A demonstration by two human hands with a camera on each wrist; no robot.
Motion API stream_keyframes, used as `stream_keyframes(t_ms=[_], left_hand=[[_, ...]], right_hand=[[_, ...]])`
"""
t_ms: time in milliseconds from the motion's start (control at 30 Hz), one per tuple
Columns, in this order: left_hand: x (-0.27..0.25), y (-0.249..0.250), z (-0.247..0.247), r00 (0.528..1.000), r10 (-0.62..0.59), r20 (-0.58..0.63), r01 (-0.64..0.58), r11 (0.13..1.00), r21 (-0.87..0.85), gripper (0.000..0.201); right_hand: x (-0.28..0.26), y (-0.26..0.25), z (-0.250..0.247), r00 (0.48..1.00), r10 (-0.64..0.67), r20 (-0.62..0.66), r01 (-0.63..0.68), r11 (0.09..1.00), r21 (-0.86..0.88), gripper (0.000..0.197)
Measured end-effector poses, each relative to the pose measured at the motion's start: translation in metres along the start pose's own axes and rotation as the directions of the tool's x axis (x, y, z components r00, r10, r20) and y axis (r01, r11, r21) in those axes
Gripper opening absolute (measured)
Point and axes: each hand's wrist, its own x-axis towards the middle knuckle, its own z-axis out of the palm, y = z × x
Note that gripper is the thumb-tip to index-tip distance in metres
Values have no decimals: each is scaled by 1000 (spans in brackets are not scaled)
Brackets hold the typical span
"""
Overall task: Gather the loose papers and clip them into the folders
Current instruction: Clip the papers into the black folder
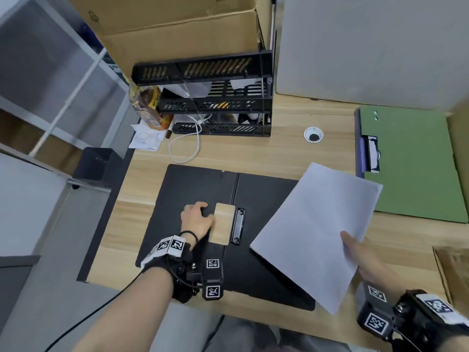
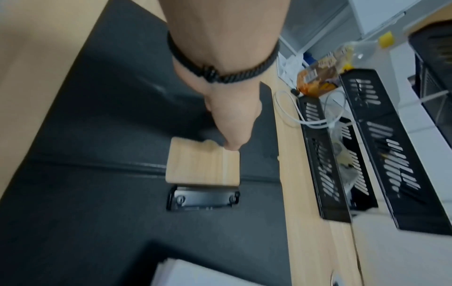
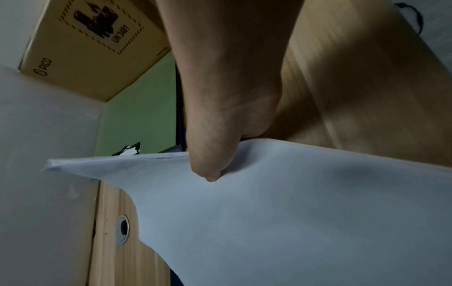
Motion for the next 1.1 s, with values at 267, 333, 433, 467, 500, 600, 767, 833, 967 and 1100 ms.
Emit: stream_keyframes(t_ms=[267,333,433,467,500,600,767,833,967,1100], left_hand=[[-24,56,54,994,10,106,-20,996,91,54],[-24,60,60,997,12,80,-24,989,145,51],[-24,69,64,996,11,93,-29,979,201,44],[-24,72,65,994,13,111,-37,976,213,44],[-23,75,65,992,17,128,-45,974,223,45],[-21,81,64,987,15,160,-55,968,246,48],[-21,79,64,977,36,209,-89,964,252,45],[-22,79,64,973,42,226,-100,963,249,46],[-25,76,60,962,56,266,-117,968,222,44],[-30,72,56,952,73,296,-130,976,176,43]], right_hand=[[7,-6,3,990,-14,141,35,988,-153,26],[10,-1,2,986,17,166,11,986,-165,31],[20,8,0,975,41,218,-2,985,-174,29],[22,9,-1,973,37,227,3,984,-176,31],[25,9,-1,968,37,247,9,983,-181,33],[35,13,-3,945,-4,328,81,972,-220,45],[45,16,-3,910,-57,410,186,941,-283,51],[42,9,-4,905,-76,419,229,916,-329,43],[30,-10,-2,903,-75,424,284,844,-455,32],[31,-19,3,894,-91,439,331,793,-511,38]])
